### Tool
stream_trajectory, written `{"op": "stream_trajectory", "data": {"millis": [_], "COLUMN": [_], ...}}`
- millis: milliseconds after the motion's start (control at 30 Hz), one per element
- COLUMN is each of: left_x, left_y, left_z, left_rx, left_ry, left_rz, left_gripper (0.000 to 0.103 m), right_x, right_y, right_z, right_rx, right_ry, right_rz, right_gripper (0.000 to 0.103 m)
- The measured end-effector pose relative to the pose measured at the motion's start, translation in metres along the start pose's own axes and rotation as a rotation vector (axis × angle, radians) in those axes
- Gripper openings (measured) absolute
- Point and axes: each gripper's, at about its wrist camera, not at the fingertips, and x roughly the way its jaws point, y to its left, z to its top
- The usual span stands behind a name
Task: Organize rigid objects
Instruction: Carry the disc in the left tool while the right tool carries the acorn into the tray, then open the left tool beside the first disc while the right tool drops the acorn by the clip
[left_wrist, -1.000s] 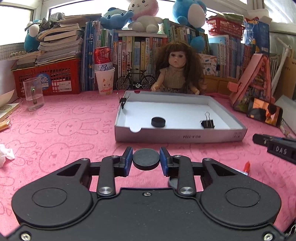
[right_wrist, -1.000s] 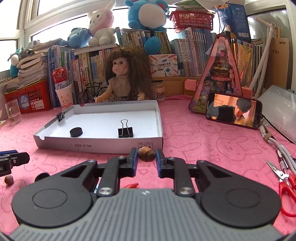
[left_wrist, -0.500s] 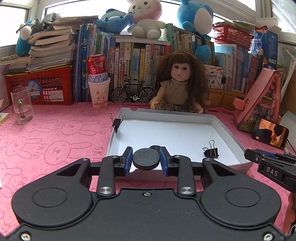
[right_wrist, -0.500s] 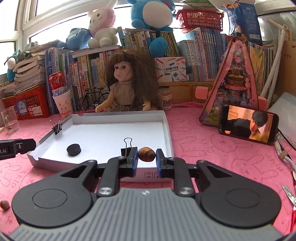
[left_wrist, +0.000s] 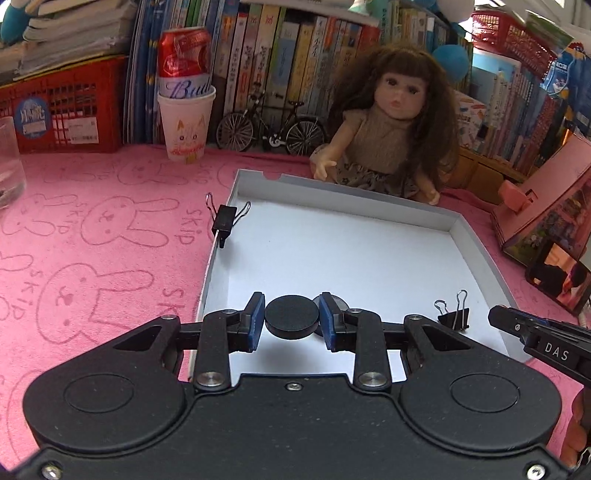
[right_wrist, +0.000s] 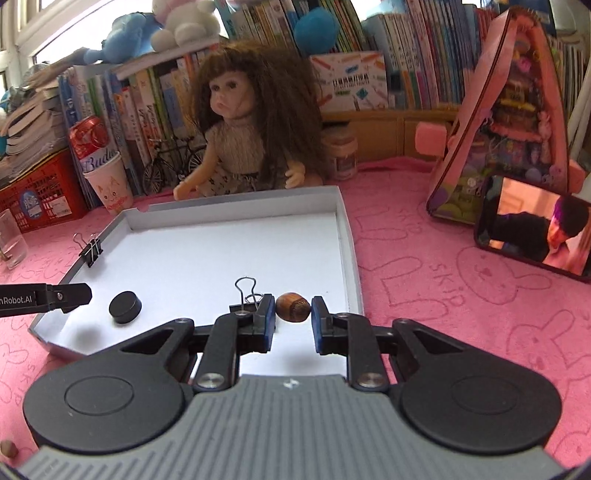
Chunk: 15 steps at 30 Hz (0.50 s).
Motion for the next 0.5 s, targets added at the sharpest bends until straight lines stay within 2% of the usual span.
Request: {"op": "stream_trajectory", "data": {"millis": [233, 500], "left_x": [0.018, 0.023], "left_y": [-0.005, -0.007], "left_z": [0.0, -0.001], "left_rx": [0.037, 0.048], "left_ry": [0.029, 0.023], "left_rz": [0.028, 0.046], "left_gripper": [0.029, 0.03], "right_x": [0.017, 0.027], "right_y": [-0.006, -0.01], "right_z": [0.005, 0.005], "right_rx": [0.052, 0.099], "right_ry": [0.065, 0.096], "right_rz": [0.017, 0.032], "right_gripper": [0.025, 0.025]}}
